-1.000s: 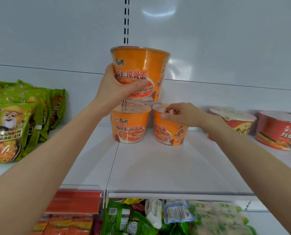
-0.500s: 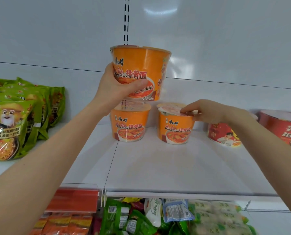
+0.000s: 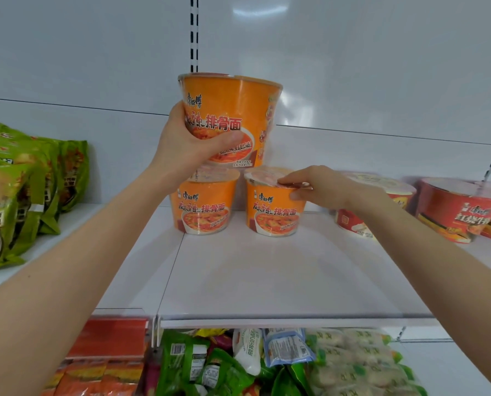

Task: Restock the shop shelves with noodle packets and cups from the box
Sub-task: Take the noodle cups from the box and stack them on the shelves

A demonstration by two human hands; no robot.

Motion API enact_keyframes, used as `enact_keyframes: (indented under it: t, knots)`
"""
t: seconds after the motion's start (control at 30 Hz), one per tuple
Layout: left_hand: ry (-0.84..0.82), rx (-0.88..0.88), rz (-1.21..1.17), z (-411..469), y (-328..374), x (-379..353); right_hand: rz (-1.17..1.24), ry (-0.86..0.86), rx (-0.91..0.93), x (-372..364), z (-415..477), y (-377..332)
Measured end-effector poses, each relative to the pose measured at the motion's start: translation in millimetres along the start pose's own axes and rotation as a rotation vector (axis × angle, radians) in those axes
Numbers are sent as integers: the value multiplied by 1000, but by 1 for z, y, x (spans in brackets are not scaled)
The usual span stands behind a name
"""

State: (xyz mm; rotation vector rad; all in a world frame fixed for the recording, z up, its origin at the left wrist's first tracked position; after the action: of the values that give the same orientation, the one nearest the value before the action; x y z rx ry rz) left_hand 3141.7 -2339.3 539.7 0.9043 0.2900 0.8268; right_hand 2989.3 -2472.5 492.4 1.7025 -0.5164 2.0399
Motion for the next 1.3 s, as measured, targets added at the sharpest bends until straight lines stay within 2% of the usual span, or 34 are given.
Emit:
enact_keyframes:
  t: [0.83, 1.17, 1.23, 1.3]
  knots:
    - [4, 5, -24, 4, -7, 0, 37, 49, 28, 1, -1, -7]
    - [-16, 3, -34, -1, -5, -3, 56, -33, 1, -5, 3, -2]
    - [-21, -1, -35, -3, -4, -2, 163, 45, -9, 12, 3, 3]
    - [-23, 1, -41, -6, -5, 0, 403, 280, -10, 48, -2, 7]
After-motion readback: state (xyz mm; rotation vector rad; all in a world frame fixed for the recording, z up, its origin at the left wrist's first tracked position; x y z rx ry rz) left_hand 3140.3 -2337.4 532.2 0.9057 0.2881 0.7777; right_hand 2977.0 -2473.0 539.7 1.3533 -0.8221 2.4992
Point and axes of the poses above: each hand's wrist, its own z-axis towards the middle knuckle, its own x-axis out of the back of the hand, y = z × x, the point moved 9 cm from there along z, towards the middle knuckle, and after that the axes turned 4 degrees about -z, right-handed, at the moved point
